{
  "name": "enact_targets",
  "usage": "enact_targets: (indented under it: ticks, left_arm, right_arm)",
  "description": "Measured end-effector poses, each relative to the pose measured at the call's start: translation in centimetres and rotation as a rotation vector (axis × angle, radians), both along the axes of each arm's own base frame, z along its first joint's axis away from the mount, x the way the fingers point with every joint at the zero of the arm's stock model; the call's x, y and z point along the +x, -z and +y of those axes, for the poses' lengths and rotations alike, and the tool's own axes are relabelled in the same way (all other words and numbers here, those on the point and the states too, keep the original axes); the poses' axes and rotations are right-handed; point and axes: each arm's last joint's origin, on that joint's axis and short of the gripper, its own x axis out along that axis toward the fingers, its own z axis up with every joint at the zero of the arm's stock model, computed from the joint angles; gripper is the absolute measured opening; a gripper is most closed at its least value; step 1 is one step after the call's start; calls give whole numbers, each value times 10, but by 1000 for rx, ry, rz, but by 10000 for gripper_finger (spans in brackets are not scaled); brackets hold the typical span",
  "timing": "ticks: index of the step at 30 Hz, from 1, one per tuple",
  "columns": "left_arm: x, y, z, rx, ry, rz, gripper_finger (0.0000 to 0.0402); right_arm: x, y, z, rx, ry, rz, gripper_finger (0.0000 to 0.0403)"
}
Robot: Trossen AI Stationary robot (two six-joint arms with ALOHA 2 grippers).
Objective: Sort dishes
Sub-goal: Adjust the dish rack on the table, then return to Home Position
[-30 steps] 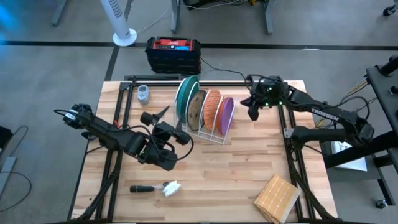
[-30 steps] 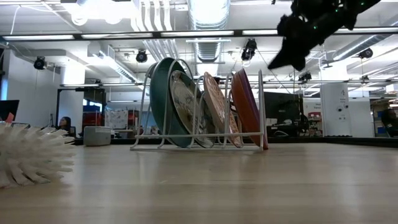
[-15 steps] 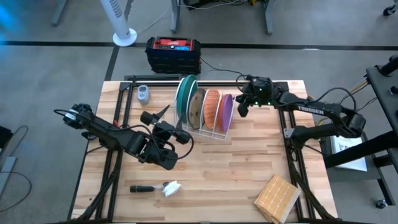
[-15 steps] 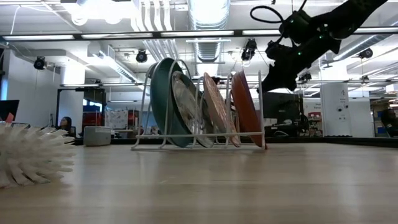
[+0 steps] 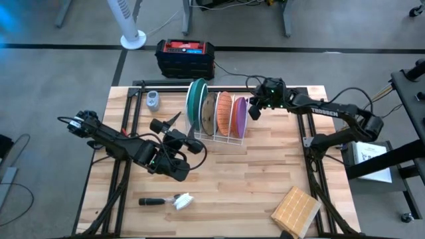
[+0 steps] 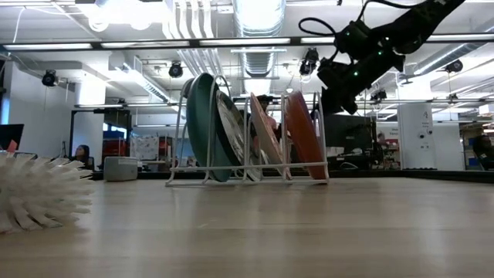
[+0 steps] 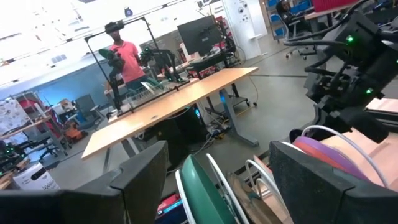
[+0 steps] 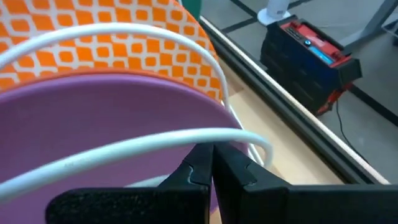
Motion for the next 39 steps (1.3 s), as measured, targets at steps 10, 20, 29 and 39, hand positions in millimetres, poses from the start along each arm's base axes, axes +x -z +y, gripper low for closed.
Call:
enact_targets:
  ticks: [10,20,29,39]
  left_arm:
    - [-1,1,1,9,-1,19,268]
    - [5,11,-3,-189,331,347,240]
    - [50,4,-11,106,1170,290,195]
    - [-4,12,54,13,1094,209,189]
  right_arm:
    - [-24,-19,15,15,36,58,0]
    - [-59,-20,64,138,-96,65,0]
    - [-33,-25,145,-64,-634,-604,0]
    - [-56,-71,161,-285,-656,-581,0]
